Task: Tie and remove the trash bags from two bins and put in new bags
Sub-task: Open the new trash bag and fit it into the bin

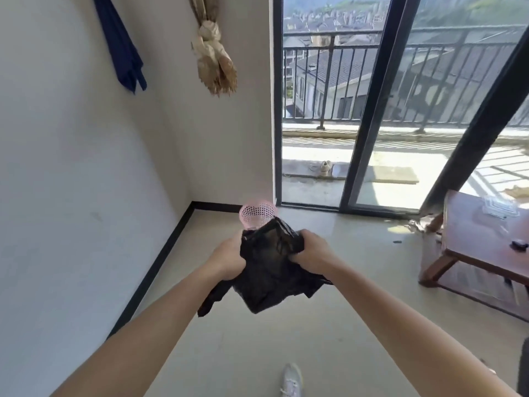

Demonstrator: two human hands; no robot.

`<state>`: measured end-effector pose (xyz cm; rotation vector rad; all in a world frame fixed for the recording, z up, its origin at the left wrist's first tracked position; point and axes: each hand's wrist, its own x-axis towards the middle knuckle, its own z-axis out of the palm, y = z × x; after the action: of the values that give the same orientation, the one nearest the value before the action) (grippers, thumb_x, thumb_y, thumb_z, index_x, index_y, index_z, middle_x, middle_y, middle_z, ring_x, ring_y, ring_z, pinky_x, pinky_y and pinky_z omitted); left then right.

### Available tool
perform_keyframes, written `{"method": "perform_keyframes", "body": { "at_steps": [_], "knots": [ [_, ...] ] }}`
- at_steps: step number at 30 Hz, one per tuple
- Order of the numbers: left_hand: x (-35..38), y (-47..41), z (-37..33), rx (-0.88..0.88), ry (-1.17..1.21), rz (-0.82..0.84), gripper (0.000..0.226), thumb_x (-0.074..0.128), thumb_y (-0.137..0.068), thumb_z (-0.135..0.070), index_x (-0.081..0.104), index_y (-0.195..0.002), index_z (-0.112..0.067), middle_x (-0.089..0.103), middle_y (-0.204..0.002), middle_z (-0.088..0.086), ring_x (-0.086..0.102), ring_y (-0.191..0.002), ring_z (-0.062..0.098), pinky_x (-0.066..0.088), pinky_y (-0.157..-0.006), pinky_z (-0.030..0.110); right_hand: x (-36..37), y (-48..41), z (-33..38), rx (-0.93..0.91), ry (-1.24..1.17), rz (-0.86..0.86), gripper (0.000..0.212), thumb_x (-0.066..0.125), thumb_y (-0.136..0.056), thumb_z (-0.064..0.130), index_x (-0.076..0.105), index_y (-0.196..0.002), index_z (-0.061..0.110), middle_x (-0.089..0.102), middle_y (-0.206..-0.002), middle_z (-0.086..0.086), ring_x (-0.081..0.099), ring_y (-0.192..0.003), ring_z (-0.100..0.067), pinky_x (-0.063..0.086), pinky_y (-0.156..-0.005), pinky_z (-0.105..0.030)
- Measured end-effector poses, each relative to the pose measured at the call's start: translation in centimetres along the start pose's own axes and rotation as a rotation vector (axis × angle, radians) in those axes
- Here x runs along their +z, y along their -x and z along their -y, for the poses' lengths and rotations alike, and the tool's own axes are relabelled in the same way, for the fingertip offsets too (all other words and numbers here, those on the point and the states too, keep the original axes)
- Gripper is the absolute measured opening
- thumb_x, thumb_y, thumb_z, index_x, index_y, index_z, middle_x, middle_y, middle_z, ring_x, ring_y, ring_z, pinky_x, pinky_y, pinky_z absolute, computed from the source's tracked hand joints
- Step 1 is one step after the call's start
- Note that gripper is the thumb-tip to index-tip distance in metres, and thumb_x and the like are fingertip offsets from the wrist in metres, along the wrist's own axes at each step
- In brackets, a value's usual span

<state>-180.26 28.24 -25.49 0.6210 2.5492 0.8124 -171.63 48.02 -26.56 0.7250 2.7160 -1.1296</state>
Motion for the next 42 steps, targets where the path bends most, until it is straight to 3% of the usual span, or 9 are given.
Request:
{"method": "perform_keyframes", "body": {
  "at_steps": [3,6,11,15,21,27,34,38,42],
  "knots": [
    [-2.7,-10.0,0.4,-0.067,-0.015,0.037,0.064,0.039,-0.075,-0.005,0.049,-0.132,-0.031,0.065,-0.117,0.004,0.060,-0.103,0.027,0.053,-0.089,0.041,-3.1,-9.3,1.0,0.028,-0.029,-0.077,0.053,0.065,-0.072,0.004,0.060,-0.123,0.017,0.065,-0.116,-0.007,0.058,-0.112,-0.028,0.043,-0.085,-0.026],
    [-6.4,-18.3,0.7,-0.107,0.013,-0.102,0.057,0.041,-0.081,-0.003,0.048,-0.131,-0.031,0.064,-0.106,0.001,0.060,-0.096,0.024,0.052,-0.083,0.039,-6.2,-17.7,4.0,-0.027,0.016,-0.198,0.059,0.059,-0.077,-0.002,0.056,-0.134,0.015,0.058,-0.129,-0.010,0.051,-0.123,-0.028,0.038,-0.101,-0.031],
    [-10.9,-30.1,4.9,-0.261,-0.051,-0.239,0.040,0.047,-0.087,-0.009,0.047,-0.126,-0.021,0.059,-0.102,0.002,0.052,-0.087,0.022,0.040,-0.073,0.032,-8.3,-30.6,7.7,-0.066,0.358,-0.277,0.055,0.060,-0.084,0.009,0.049,-0.138,0.015,0.046,-0.130,-0.008,0.050,-0.117,-0.029,0.047,-0.089,-0.037],
    [-12.0,-41.0,8.9,-0.356,-0.009,-0.202,0.025,0.043,-0.095,-0.016,0.050,-0.119,-0.016,0.055,-0.094,0.001,0.051,-0.082,0.022,0.038,-0.068,0.033,-7.6,-41.7,8.3,0.188,0.558,-0.154,0.049,0.047,-0.089,0.029,0.046,-0.135,0.012,0.038,-0.146,-0.016,0.029,-0.138,-0.040,0.025,-0.111,-0.055],
    [-10.8,-58.8,12.3,-0.273,0.234,0.083,0.030,0.047,-0.094,-0.019,0.053,-0.123,-0.022,0.065,-0.107,0.005,0.061,-0.096,0.026,0.052,-0.082,0.037,-2.1,-58.2,8.8,0.329,0.076,0.095,0.051,0.034,-0.090,0.048,0.047,-0.133,0.025,0.058,-0.131,-0.015,0.055,-0.116,-0.037,0.044,-0.102,-0.049],
    [-10.5,-72.2,12.9,-0.311,0.479,0.348,0.057,0.043,-0.086,0.004,0.046,-0.135,-0.024,0.063,-0.118,0.004,0.063,-0.092,0.013,0.052,-0.057,0.016,-0.1,-68.2,11.4,0.282,-0.006,0.162,0.065,0.049,-0.086,0.003,0.038,-0.149,0.013,0.042,-0.147,-0.015,0.036,-0.139,-0.032,0.029,-0.111,-0.033],
    [-2.7,-81.5,18.6,-0.515,0.651,0.216,0.055,0.035,-0.082,0.013,0.053,-0.121,-0.022,0.065,-0.112,0.007,0.063,-0.097,0.019,0.053,-0.062,0.022,6.2,-79.1,4.6,0.273,-0.097,0.199,0.062,0.045,-0.091,0.001,0.036,-0.151,0.014,0.037,-0.149,-0.010,0.033,-0.141,-0.025,0.020,-0.100,-0.014],
    [4.6,-85.9,24.3,-0.612,0.665,0.116,0.049,0.036,-0.082,0.012,0.053,-0.120,-0.014,0.066,-0.110,0.010,0.063,-0.094,0.020,0.051,-0.064,0.024,12.8,-86.1,-1.8,0.233,-0.167,0.253,0.060,0.044,-0.091,0.001,0.041,-0.149,0.015,0.035,-0.153,-0.007,0.028,-0.143,-0.019,0.016,-0.107,-0.014],
    [11.8,-90.3,30.4,-0.639,0.643,0.034,0.040,0.038,-0.086,0.011,0.051,-0.117,-0.010,0.064,-0.100,0.008,0.061,-0.082,0.022,0.047,-0.045,0.015,20.8,-91.9,-8.6,0.246,-0.269,0.285,0.053,0.043,-0.094,-0.001,0.045,-0.146,0.014,0.034,-0.153,-0.003,0.026,-0.144,-0.016,0.015,-0.106,-0.014]
  ]
}}
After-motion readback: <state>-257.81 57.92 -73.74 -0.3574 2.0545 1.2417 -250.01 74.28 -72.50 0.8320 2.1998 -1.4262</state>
